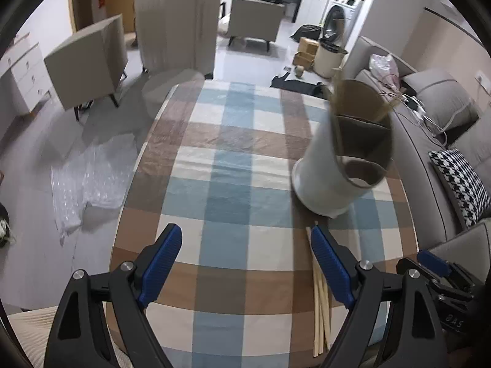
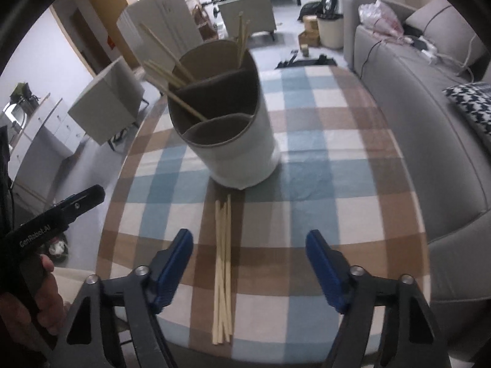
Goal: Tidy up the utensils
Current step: 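Move both open tools back down toward the chopstick bundle, then lower the right tool onto the bundle and grasp one chopstick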
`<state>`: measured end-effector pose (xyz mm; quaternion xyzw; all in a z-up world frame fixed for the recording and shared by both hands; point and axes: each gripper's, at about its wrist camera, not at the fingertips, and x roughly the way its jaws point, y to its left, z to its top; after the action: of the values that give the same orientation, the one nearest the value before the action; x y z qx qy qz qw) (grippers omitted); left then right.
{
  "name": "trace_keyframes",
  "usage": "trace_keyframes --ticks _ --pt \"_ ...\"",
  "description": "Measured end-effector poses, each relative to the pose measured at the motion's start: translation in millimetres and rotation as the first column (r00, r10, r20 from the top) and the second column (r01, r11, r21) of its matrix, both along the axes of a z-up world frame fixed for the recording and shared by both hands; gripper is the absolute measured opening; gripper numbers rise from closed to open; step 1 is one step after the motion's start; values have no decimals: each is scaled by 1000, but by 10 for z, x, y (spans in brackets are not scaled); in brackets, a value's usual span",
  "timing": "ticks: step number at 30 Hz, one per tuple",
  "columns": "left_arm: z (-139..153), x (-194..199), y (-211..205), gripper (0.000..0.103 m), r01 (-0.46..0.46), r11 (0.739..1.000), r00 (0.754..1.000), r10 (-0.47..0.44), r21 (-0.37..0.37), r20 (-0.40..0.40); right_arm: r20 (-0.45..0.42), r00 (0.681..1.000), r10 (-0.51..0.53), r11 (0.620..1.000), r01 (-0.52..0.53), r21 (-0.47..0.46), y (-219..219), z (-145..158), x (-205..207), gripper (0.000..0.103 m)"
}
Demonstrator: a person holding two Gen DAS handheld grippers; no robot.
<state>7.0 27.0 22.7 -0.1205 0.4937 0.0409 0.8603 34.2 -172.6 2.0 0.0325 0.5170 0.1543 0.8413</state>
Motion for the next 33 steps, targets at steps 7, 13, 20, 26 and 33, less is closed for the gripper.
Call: trace_keyframes --ticks 7,13,20,26,33 --pt "-123 47 290 83 -62 995 995 56 -76 -77 -88 992 86 996 -89 -30 410 -270 230 46" --pt "-157 -36 491 83 -81 992 991 70 -97 -111 -103 978 183 971 -196 -135 870 -553 348 37" --pt "-250 -33 723 83 -127 984 982 108 -126 -153 -111 972 205 939 -228 -258 1151 -823 446 27" --pt "-271 -11 748 83 -116 985 983 96 -125 -156 -120 971 206 920 -234 -314 1257 -920 491 13" --pt "-312 2 798 83 -129 982 980 105 -135 -171 -114 968 225 905 -251 -344 1308 -940 475 5"
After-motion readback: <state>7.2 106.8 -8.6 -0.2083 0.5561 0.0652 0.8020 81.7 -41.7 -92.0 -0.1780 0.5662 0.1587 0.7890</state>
